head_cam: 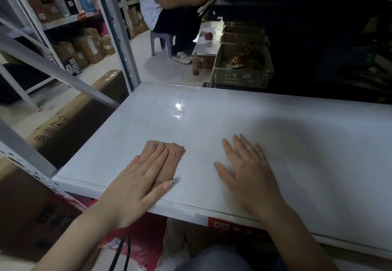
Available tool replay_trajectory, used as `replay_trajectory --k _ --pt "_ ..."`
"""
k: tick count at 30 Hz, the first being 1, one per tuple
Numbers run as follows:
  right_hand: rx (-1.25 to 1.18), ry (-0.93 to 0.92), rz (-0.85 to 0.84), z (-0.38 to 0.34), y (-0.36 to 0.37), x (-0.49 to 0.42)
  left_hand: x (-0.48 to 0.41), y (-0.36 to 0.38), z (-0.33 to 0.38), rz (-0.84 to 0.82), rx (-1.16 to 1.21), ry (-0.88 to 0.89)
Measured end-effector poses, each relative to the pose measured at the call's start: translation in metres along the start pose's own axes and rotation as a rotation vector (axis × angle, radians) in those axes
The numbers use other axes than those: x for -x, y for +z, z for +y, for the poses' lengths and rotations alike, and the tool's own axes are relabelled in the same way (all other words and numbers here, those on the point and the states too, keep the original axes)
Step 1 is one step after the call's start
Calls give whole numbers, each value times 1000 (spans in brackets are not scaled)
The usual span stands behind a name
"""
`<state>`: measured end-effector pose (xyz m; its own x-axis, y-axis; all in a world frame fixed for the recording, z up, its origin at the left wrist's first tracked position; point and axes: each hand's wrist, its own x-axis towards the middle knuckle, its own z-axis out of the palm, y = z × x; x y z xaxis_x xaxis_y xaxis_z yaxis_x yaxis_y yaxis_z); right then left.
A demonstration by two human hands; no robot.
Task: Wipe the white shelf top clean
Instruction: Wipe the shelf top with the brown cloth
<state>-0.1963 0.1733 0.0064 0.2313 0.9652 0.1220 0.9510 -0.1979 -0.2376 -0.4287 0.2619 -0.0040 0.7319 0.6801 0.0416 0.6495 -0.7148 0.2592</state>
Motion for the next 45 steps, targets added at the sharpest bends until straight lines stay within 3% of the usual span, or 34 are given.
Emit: replay_trajectory --k 28,45 --pt "-10 -20 13 -1 11 1 -91 -8 -14 -39 -17 -56" --pt "27 35 121 4 23 2 -140 -9 -31 -55 -12 -69"
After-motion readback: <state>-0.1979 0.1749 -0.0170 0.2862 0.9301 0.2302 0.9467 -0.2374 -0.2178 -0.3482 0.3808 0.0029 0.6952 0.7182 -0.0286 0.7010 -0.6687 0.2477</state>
